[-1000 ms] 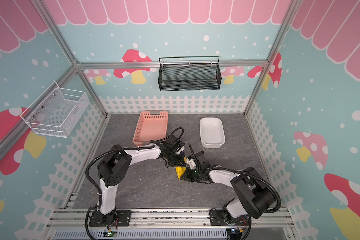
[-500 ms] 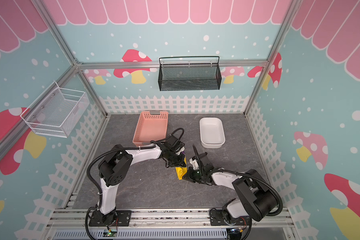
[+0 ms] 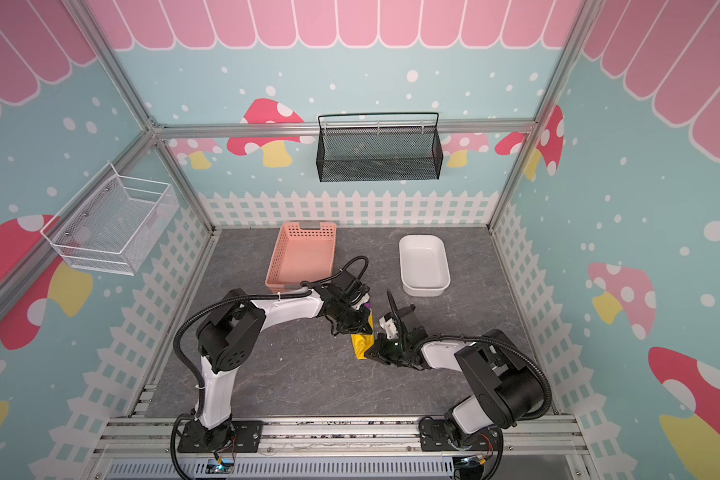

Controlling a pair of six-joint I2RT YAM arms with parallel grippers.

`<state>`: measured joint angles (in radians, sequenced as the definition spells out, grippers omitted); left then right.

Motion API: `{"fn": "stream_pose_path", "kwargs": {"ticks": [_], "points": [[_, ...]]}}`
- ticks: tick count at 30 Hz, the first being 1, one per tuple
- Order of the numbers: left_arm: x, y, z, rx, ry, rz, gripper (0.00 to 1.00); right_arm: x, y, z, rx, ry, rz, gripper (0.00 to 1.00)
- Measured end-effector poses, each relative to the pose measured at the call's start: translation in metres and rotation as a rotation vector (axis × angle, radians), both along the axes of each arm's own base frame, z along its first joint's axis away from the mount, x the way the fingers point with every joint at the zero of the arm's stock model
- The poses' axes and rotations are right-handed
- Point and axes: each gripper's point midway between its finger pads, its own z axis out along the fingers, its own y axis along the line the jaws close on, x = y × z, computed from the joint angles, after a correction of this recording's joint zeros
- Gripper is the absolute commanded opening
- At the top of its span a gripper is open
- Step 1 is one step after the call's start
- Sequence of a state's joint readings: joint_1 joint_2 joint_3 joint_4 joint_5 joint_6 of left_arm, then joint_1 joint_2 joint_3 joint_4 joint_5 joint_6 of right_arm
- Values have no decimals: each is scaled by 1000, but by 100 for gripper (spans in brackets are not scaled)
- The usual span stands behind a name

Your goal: Place the utensils on the paper napkin and roll it up

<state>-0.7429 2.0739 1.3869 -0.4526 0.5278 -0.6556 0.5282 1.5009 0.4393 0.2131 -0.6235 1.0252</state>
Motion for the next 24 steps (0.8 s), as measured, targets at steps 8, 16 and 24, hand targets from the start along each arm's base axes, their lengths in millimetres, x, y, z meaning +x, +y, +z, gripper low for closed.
{"fn": "stream_pose_path", "kwargs": {"ticks": [8,16,24], "points": [[7,-22,25,-60,-47,-34,0,0,1,-1,11,-14,5,5],[-5,-34,6,-43,8,-80,0,0,0,-1,15,-17,1,5],[-11,-37,-10,-40,53,-100,0,0,-1,-1,16,-22,1,5]]}}
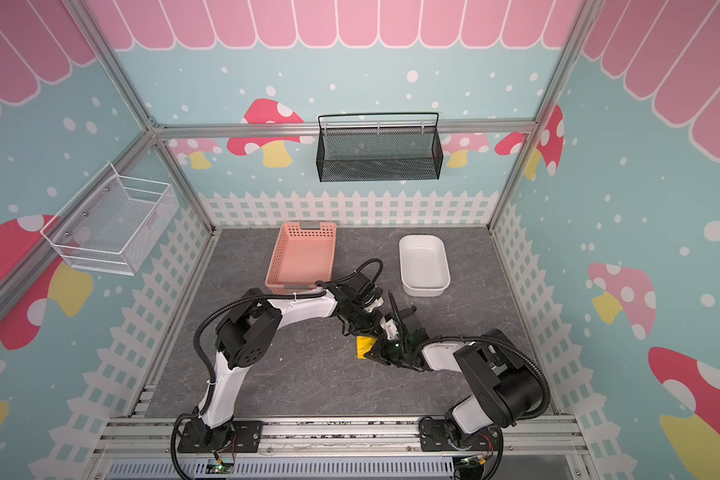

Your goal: Place the utensils on the paper napkin and roll it up

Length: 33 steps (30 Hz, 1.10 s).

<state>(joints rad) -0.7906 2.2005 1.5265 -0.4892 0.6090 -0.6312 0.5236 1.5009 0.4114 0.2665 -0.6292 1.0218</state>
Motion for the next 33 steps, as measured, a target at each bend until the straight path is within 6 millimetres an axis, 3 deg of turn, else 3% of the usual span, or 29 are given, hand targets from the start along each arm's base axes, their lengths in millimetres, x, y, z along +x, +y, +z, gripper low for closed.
{"fn": "stream_pose_path", "kwargs": {"ticks": [19,33], "points": [[0,-7,-2,-28,-5,-18,0,-18,-23,9,-64,-4,-46,13],[1,-8,-3,-31,-17,-16,0,-11,-36,21,-71,-26,-126,40]]}}
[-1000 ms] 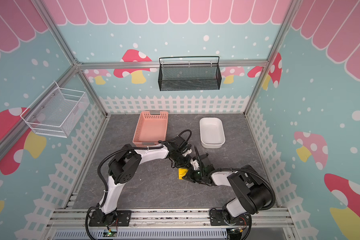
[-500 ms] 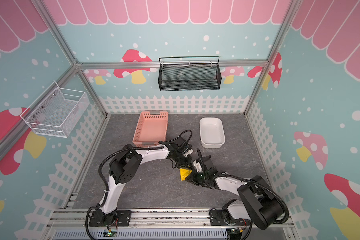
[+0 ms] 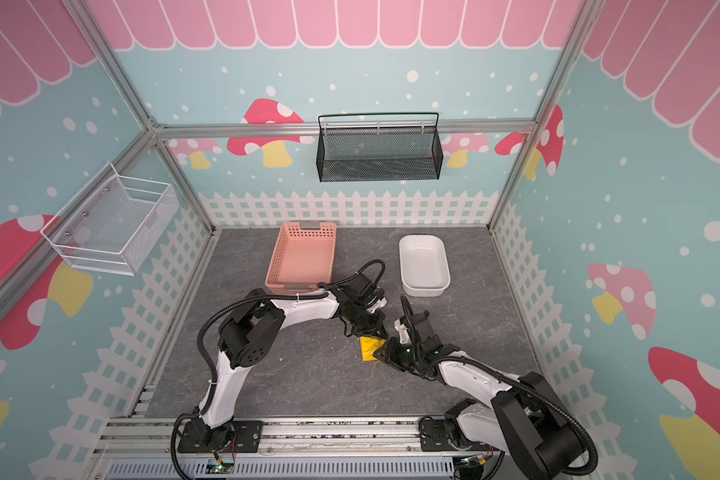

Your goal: Place the utensils on the paper napkin and roll it up

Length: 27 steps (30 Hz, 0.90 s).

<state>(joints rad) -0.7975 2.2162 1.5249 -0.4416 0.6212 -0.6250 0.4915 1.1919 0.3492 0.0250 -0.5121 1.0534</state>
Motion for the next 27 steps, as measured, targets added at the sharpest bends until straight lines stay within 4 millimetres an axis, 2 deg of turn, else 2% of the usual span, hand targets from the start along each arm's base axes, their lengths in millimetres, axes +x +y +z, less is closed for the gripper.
{"fn": "stream_pose_path", "kwargs": {"ticks": [3,8,14,20,23,27], "points": [[0,0,0,1,1,3,0,1,0,-4,-8,13,1,44],[1,-1,-1,0,-6,7,0,4,2,-8,-16,37,5,44],[2,-1,-1,-1,-4,13,0,7,2,-1,-9,16,-2,42],[2,-2,-1,0,-6,13,0,13,2,12,15,-32,-17,50],[2,-2,-1,0,-6,13,0,13,2,8,7,-22,-13,51],[2,-2,-1,0,-6,13,0,11,2,-6,-16,31,1,50]]}}
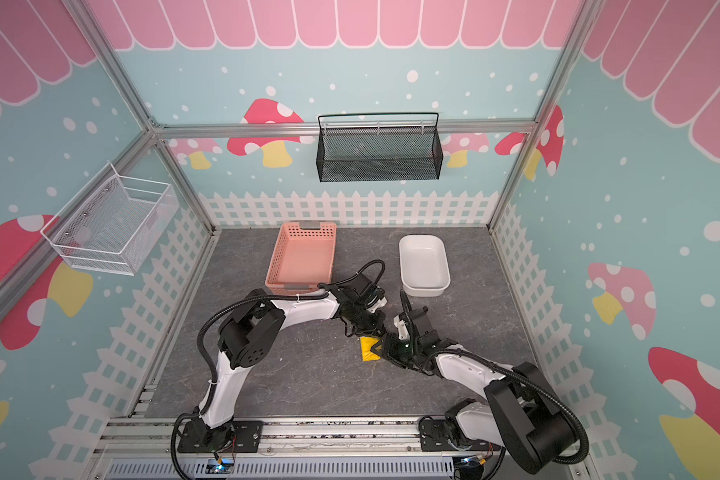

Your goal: Place the utensils on the paper napkin and roll it up

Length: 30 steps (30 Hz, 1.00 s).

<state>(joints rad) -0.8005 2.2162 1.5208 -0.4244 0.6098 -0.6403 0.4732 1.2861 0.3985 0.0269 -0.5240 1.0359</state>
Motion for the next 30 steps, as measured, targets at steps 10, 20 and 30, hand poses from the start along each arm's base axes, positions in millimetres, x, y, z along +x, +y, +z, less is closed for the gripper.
{"fn": "stream_pose_path", "kwargs": {"ticks": [10,20,30], "points": [[0,0,0,0,0,0,0,5,3,-7,2,12,33,37],[0,0,0,0,0,0,0,4,0,-11,-10,16,32,23],[1,0,1,-3,-13,2,6,2,-2,-15,-16,14,35,8]]}}
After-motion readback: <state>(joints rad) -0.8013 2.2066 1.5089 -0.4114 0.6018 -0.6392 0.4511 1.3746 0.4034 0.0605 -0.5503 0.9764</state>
